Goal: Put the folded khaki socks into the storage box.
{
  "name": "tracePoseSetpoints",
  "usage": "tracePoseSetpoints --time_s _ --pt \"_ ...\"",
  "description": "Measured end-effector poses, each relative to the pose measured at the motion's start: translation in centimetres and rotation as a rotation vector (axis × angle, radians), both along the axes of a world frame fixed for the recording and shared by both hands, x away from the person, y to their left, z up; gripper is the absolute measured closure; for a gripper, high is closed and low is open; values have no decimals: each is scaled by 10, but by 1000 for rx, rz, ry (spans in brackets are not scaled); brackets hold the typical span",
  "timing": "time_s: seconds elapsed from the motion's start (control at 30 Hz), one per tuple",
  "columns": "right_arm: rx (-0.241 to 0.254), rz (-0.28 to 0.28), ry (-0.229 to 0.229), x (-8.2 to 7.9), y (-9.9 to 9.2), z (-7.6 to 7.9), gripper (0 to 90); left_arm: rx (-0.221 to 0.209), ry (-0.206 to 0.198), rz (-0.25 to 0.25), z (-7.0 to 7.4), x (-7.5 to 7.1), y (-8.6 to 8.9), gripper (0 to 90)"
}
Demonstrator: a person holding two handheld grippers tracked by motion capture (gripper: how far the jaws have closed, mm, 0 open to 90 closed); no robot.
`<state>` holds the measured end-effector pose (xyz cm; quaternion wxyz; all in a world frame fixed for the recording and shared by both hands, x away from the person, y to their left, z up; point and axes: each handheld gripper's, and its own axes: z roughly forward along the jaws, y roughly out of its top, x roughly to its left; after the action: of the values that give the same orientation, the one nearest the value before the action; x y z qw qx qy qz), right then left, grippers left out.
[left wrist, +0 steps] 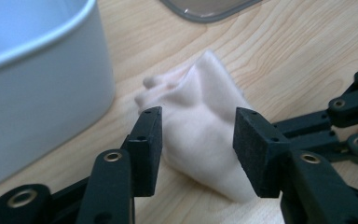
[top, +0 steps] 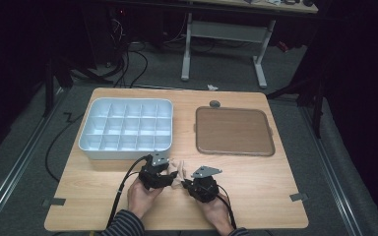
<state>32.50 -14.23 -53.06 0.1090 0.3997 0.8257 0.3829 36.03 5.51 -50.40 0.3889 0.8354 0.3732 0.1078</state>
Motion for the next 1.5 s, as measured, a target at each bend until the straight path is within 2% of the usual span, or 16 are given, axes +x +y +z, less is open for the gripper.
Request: tracePoseSetpoints --time_s 0.13,0.27,0.37,0.57,0.63,0.7,0.83,0.9,1.03,1.33,1.5 --pt "2 -3 -5 0 -1 0 853 7 -11 12 -5 -5 1 508" --pt "-8 -2 -13 -1 1 1 835 20 4 26 -12 -4 0 505" --pt "-8 -4 -21 -2 0 4 802 12 8 30 -15 -3 -2 508" --pt "-5 -21 -82 -3 -6 25 804 25 -4 29 -14 -3 -4 511" --pt "-4 -21 -86 -2 -6 27 813 25 -5 30 -15 -3 -4 511" --pt "6 -18 -104 4 -1 34 837 25 -5 30 -14 -3 -4 511" --pt "4 -13 -110 10 7 36 848 21 3 25 -14 -2 -3 511" --pt "3 -8 -104 15 15 36 855 19 7 24 -14 -2 -3 506" --pt "-14 -14 -97 19 17 33 860 17 12 26 -14 -1 -3 499" --pt "-27 -62 -56 30 5 22 858 8 20 25 -15 1 -2 490" --pt "-34 -62 -51 30 6 18 855 4 25 24 -15 2 -1 490"
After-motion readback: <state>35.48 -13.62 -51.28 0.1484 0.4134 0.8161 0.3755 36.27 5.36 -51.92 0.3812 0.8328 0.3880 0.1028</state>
